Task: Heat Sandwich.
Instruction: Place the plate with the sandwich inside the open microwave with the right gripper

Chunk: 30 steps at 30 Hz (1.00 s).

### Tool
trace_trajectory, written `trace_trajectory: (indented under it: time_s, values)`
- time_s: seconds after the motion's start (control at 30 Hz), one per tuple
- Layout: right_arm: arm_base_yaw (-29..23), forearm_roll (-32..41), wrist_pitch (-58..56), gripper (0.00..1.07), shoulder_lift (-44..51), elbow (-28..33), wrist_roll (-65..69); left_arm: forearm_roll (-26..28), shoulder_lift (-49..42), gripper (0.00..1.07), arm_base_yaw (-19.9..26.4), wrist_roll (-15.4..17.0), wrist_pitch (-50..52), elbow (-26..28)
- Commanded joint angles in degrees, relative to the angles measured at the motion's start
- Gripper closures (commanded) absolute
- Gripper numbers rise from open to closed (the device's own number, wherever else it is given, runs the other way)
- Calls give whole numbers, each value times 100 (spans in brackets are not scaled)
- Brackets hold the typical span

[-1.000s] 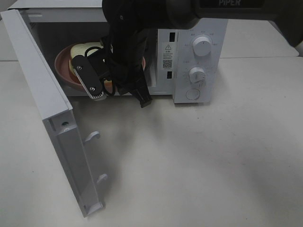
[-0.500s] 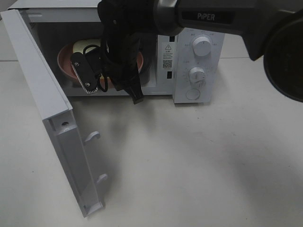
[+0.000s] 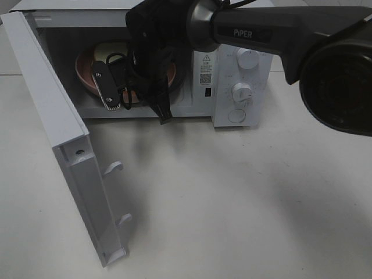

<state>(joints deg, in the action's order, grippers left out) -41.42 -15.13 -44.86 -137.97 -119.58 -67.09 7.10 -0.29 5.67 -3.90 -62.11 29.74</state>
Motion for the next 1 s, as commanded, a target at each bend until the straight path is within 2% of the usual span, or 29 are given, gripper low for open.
trace_trajectory:
  time_s: [0.03, 0.2, 0.33, 0.43, 0.47, 0.53, 0.57, 0.6, 0.7, 0.77, 0.8, 0.87, 1.0]
  values:
    - [17, -40, 212, 102, 17, -69, 40, 17, -92, 9, 34, 29, 80, -6]
    - [17, 34, 206, 100, 6, -69, 63, 17, -92, 9, 34, 29, 80, -6]
    - [17, 57, 206, 95, 6, -69, 292, 17, -92, 9, 34, 29, 80, -6]
    - [17, 57, 201, 84, 6, -69, 607, 17, -92, 9, 34, 29, 80, -6]
    - [17, 57, 201, 84, 6, -69, 607, 17, -92, 9, 34, 29, 80, -6]
    - [17, 57, 178, 72, 17, -69, 814, 17, -92, 9, 34, 29, 80, -6]
    - [17, 57, 172, 68, 23, -63, 859, 17, -92, 9, 34, 29, 80, -6]
    - [17, 57, 172, 68, 23, -63, 859, 17, -92, 9, 34, 29, 80, -6]
    - [17, 57, 155, 51, 63, -63, 1089, 17, -92, 9, 34, 29, 80, -6]
    - [17, 57, 155, 48, 74, -57, 1129, 17, -92, 9, 34, 29, 80, -6]
    - [17, 57, 155, 42, 103, -57, 1249, 17, -92, 9, 34, 29, 80, -6]
    - [11, 69, 155, 38, 126, -57, 1387, 17, -92, 9, 34, 29, 80, -6]
    - [11, 80, 138, 34, 172, -57, 1478, 17, -92, 9, 34, 29, 80, -6]
